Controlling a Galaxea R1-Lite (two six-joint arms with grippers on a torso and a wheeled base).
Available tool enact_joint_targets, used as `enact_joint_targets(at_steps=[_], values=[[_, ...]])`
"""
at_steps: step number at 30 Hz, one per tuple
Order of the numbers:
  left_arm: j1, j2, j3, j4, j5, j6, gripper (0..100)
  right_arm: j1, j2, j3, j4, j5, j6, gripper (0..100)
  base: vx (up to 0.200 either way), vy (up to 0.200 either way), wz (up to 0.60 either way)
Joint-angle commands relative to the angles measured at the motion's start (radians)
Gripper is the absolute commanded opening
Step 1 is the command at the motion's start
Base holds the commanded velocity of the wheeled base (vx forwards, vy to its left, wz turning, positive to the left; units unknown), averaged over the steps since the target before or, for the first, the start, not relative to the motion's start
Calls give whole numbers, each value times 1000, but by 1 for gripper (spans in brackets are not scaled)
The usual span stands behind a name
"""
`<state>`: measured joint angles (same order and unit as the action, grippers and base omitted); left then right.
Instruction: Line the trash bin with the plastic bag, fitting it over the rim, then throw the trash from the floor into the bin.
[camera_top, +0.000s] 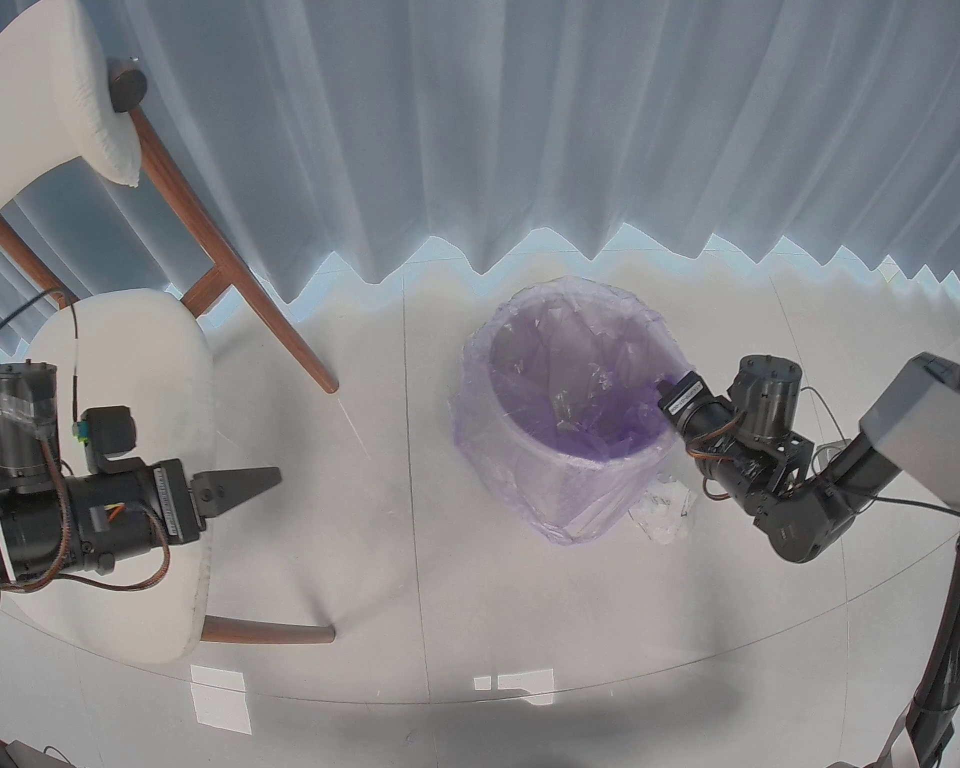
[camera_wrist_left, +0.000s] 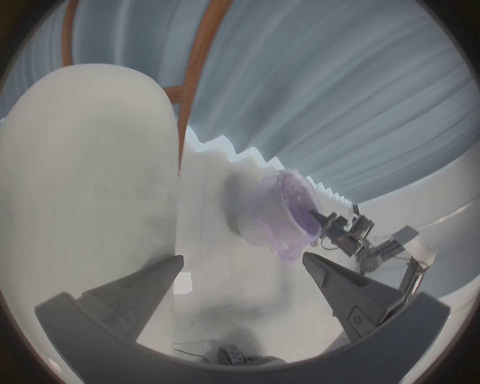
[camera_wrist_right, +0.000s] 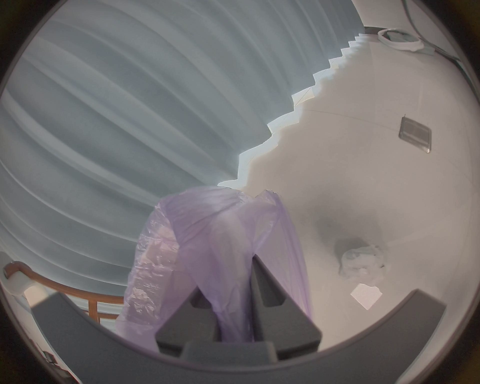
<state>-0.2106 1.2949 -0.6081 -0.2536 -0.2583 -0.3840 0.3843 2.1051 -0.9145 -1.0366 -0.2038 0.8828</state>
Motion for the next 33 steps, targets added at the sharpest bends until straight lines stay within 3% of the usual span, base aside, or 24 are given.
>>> enact_joint_targets(at_steps=[1,11,14,19,20,28,33], values=[[168,-151,71,-6,1,-7,100,31,196,-1,-160,-25,-1,0,0,0,0],[237,-226,139,-19,-27,-30,100,61,268,-21,-247,-29,-7,0,0,0,0],[228,-238,140,-41,-30,-42,100,64,269,-17,-255,-32,-7,0,0,0,0],[155,-264,140,-110,-119,-150,100,67,269,-20,-253,-32,-11,0,0,0,0],[128,-261,140,-139,-131,-188,100,67,269,-18,-253,-32,-11,100,0,0,0],[39,-210,133,-170,-128,-187,100,87,227,62,-266,-32,-10,100,0,0,0],[-88,-149,103,-168,-72,-185,100,82,128,203,-266,-32,-61,100,0,0,0]])
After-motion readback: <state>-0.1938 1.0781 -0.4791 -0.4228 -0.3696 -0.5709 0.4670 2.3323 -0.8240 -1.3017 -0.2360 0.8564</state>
